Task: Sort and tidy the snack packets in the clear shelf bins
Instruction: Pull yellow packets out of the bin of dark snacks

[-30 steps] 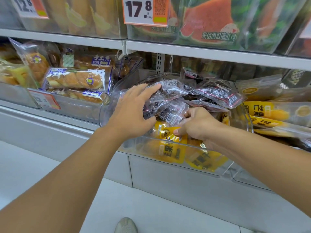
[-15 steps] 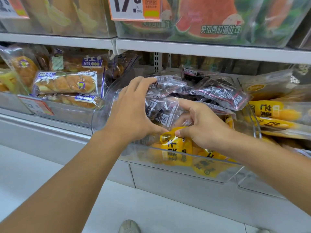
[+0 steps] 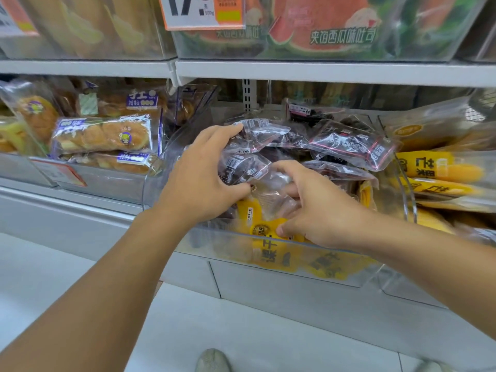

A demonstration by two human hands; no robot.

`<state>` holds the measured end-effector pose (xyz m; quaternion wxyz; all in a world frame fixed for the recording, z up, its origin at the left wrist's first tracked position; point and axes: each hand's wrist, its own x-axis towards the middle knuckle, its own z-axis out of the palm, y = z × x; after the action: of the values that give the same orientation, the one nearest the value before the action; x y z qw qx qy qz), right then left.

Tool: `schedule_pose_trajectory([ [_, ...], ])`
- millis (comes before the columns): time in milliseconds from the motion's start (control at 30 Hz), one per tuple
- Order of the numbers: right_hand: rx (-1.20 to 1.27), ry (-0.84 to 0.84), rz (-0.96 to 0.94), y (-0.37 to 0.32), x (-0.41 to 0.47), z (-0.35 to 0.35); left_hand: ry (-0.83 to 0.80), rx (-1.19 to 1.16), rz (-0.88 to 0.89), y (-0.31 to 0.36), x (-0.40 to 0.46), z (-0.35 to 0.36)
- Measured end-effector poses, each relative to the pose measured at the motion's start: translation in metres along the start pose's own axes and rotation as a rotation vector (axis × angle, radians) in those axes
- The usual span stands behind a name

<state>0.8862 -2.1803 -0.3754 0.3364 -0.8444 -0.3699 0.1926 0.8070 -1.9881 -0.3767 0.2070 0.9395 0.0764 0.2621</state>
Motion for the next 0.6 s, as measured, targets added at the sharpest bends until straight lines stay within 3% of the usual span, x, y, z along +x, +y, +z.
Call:
schedule_pose_trajectory([
  [133,-0.048,0.038,-0.004,0.002,0.002,0.001,-0.025,-0.058,-0.007,-0.004,0.001,-0.007],
  [333,-0.031,-0.054,0.03,0.0,0.014,-0.005,-0.048,-0.113,-0.033,-0.01,0.003,-0.011],
  [600,-0.308,0.043,-0.031,-0.025,0.031,0.01,-0.023,-0.184,-0.063,-0.009,0.003,-0.01],
])
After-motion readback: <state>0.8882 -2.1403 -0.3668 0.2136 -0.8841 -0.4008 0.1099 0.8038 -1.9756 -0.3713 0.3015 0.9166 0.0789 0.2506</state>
